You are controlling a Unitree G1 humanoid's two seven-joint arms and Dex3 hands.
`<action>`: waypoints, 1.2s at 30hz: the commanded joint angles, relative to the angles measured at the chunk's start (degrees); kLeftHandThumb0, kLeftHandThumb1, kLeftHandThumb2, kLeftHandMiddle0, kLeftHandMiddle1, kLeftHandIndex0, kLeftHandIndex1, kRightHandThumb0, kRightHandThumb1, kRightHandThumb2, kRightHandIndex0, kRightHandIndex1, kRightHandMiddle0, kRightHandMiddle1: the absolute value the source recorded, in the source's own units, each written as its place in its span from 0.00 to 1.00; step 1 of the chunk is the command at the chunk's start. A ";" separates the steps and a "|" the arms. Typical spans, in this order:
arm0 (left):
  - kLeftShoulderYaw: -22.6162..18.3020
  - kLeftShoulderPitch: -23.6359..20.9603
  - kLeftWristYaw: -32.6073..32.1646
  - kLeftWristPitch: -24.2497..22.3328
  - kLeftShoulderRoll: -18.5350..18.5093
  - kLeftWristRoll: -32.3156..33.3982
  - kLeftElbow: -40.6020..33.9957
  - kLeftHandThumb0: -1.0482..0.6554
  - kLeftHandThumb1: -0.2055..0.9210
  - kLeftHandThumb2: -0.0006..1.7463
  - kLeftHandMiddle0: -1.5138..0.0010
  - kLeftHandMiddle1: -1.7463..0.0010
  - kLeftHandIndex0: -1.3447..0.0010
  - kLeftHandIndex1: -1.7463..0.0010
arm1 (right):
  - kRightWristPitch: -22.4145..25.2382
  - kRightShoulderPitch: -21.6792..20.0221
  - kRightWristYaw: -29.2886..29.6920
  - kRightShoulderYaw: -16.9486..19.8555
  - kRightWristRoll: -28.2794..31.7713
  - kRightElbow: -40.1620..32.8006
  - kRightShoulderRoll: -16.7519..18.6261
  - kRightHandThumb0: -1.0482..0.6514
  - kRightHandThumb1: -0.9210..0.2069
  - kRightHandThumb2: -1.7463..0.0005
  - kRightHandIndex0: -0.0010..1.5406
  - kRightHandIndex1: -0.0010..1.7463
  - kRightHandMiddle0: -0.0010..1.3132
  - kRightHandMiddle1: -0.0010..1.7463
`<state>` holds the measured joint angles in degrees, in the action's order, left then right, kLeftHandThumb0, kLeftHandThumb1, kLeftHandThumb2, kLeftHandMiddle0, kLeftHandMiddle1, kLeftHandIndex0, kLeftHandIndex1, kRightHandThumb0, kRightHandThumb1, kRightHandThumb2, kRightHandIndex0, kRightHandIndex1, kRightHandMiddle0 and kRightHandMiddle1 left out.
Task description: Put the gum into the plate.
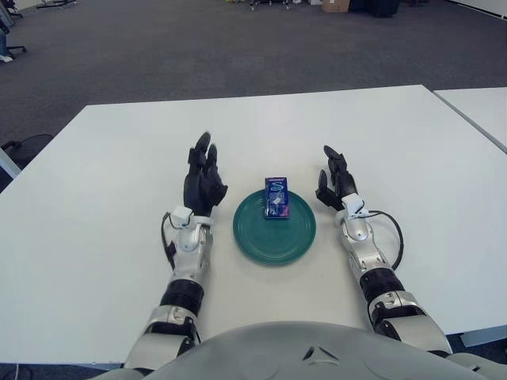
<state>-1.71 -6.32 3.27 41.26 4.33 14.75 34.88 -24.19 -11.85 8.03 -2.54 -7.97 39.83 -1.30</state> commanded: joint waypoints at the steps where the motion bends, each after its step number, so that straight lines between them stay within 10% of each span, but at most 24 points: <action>1: -2.17 -0.82 -0.82 -2.00 1.13 0.63 1.38 0.01 1.00 0.54 0.91 1.00 1.00 0.69 | 4.16 6.67 -0.84 0.07 0.40 5.69 0.10 0.22 0.00 0.43 0.06 0.00 0.00 0.21; 21: 4.40 20.21 -7.29 -18.28 2.75 -13.60 -26.01 0.06 1.00 0.60 0.93 1.00 1.00 0.84 | 2.88 7.08 -1.11 0.52 0.69 6.15 0.33 0.22 0.00 0.44 0.05 0.00 0.00 0.22; 36: 2.66 14.09 -8.03 -14.63 1.23 -15.27 -9.03 0.08 1.00 0.59 0.86 0.99 1.00 0.66 | 3.31 6.28 -0.80 0.10 0.47 7.33 0.87 0.21 0.00 0.43 0.06 0.00 0.00 0.23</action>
<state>1.72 7.75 -5.51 28.14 6.21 -0.80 19.42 -25.08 -12.12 7.17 -2.38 -7.51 40.82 -1.05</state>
